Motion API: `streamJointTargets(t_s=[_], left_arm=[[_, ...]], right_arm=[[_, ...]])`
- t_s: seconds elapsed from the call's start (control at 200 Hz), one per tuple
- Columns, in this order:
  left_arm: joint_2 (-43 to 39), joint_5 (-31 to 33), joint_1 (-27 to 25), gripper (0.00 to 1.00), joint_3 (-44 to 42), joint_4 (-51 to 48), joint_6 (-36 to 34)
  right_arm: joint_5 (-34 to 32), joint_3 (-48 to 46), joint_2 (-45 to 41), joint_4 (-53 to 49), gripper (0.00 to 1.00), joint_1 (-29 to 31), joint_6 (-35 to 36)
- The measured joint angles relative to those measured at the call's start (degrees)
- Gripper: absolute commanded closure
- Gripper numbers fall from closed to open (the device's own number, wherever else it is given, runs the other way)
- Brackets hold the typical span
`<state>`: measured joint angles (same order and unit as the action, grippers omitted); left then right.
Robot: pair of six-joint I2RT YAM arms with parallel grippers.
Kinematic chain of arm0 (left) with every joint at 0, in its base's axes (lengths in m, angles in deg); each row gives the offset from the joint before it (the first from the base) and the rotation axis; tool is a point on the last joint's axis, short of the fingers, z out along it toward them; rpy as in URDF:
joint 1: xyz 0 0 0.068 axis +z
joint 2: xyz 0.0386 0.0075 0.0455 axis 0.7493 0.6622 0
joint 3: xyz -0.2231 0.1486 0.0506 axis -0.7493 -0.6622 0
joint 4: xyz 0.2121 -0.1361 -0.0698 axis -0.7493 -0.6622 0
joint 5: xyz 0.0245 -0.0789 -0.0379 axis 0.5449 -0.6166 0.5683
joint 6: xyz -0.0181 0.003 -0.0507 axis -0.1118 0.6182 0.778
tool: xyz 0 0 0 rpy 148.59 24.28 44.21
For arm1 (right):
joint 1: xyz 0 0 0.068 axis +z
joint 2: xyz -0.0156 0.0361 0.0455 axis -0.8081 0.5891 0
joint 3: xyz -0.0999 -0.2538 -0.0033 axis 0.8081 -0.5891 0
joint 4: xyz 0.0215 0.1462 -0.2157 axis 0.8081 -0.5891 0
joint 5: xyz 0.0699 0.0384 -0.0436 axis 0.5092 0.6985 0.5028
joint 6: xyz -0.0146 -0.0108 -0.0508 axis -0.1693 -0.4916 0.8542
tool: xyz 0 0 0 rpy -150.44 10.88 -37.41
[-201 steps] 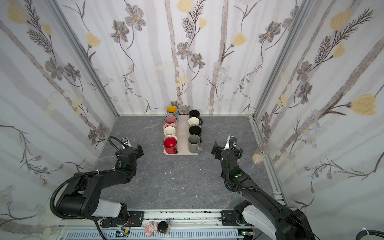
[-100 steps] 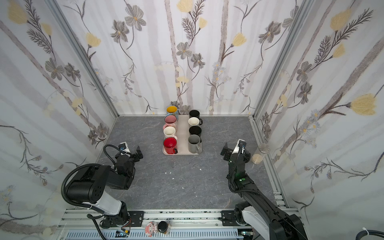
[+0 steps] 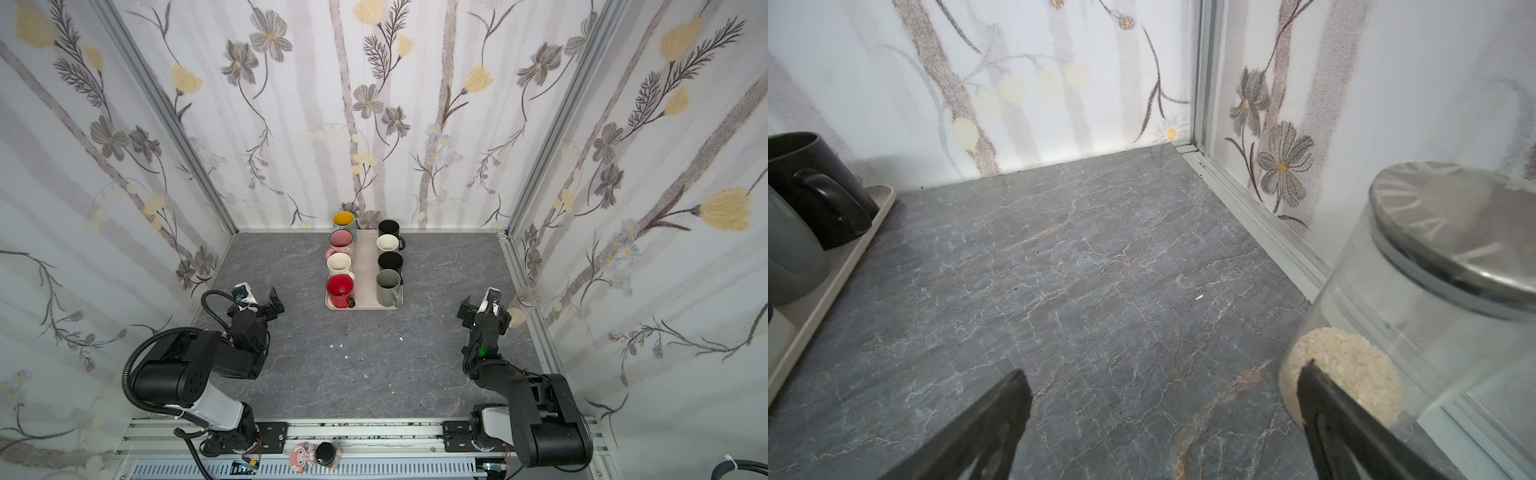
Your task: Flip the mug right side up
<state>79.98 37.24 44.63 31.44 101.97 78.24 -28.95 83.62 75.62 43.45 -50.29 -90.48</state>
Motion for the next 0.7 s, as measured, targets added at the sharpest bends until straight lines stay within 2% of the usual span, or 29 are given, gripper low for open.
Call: streamJointTargets(t_s=[0.21, 0.699], left_arm=[[0.0, 0.0, 0.0, 0.00, 0.0, 0.0, 0.2], [0.0, 0.1, 0.0, 0.00, 0.0, 0.0, 0.2]], right_arm=[[2.3, -0.4, 10.7, 13.0, 0.01, -0.2, 2.0], [3.6, 0.3, 11.2, 17.2, 0.00, -0.6, 2.6]])
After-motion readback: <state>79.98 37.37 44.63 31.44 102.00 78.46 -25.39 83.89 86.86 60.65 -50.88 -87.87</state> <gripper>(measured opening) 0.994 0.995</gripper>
